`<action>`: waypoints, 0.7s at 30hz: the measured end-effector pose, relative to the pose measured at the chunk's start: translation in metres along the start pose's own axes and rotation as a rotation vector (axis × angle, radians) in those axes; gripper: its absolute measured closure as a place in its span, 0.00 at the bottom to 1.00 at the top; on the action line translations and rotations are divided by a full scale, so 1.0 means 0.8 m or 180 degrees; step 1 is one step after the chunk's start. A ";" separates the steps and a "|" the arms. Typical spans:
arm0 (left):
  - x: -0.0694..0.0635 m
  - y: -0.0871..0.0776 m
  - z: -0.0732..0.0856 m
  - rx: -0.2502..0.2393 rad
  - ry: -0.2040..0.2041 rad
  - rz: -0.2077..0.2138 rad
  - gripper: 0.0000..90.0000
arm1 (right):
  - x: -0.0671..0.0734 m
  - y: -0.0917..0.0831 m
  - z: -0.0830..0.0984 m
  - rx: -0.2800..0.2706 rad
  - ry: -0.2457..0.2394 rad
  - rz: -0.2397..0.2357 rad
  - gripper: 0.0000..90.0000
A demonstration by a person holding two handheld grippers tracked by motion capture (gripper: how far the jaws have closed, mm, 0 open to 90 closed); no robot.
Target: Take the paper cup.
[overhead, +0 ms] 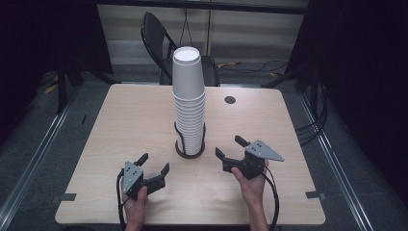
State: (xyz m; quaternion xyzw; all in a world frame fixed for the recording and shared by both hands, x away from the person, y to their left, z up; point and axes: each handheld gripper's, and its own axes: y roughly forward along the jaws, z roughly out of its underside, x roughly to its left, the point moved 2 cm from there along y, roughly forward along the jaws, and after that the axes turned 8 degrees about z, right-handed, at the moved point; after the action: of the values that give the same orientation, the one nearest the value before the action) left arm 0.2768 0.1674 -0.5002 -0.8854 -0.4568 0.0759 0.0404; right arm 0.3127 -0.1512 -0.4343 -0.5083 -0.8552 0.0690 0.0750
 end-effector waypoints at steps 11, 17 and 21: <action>0.000 -0.001 0.000 -0.0032 0.0007 0.0017 0.18 | 0.013 0.006 -0.023 -0.0086 -0.0006 -0.0199 0.16; 0.000 -0.001 0.000 -0.0029 0.0028 0.0022 0.18 | 0.021 0.009 -0.046 -0.0178 -0.0039 -0.0305 0.16; -0.001 -0.001 0.000 -0.0025 0.0030 0.0026 0.18 | 0.026 0.013 -0.066 -0.0223 -0.0095 -0.0356 0.15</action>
State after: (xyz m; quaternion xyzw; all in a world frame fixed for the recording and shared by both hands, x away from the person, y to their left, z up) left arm 0.2759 0.1675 -0.5003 -0.8878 -0.4533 0.0700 0.0387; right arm 0.3223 -0.1258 -0.3837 -0.4609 -0.8851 0.0423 0.0482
